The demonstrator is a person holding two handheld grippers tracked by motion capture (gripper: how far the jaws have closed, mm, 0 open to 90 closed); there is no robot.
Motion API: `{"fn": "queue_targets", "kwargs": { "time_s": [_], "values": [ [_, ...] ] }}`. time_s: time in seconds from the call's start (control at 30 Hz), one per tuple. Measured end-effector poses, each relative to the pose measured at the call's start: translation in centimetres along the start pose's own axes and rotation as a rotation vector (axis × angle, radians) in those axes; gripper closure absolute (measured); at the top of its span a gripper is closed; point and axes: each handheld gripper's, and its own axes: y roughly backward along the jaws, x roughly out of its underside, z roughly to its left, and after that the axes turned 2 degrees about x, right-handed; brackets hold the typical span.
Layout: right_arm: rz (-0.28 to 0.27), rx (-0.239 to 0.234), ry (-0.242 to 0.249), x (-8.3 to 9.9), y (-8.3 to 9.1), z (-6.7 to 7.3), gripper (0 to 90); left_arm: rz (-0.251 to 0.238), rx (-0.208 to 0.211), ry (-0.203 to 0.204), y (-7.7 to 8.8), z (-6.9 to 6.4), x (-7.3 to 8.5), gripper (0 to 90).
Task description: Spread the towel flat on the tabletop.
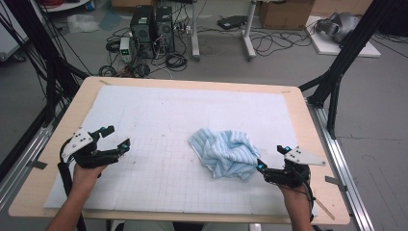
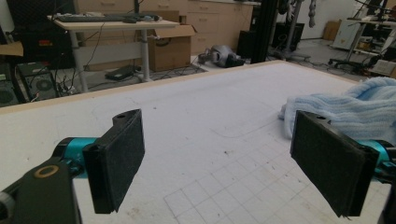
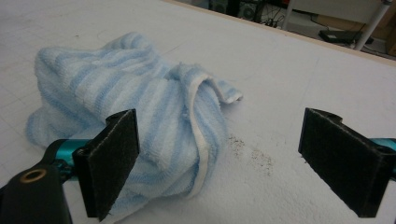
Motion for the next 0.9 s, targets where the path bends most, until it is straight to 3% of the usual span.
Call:
{"fn": "queue_targets", "kwargs": {
  "time_s": [0.33, 0.77, 0.9],
  "values": [
    [-0.007, -0.04, -0.015, 0.3, -0.3, -0.3, 11.7, -0.005, 0.017, -0.005, -0.4, -0.6, 0.0, 18.1],
    [0.017, -0.081, 0.019, 0.1, -0.1, 0.3, 11.9, -0.013, 0.027, -0.001, -0.4, -0.8, -0.2, 18.1],
    [0.026, -0.141, 0.034, -0.1, 0.1, 0.7, 18.2, -0.011, 0.031, -0.001, -0.4, -0.9, -0.2, 18.2]
  ]
}}
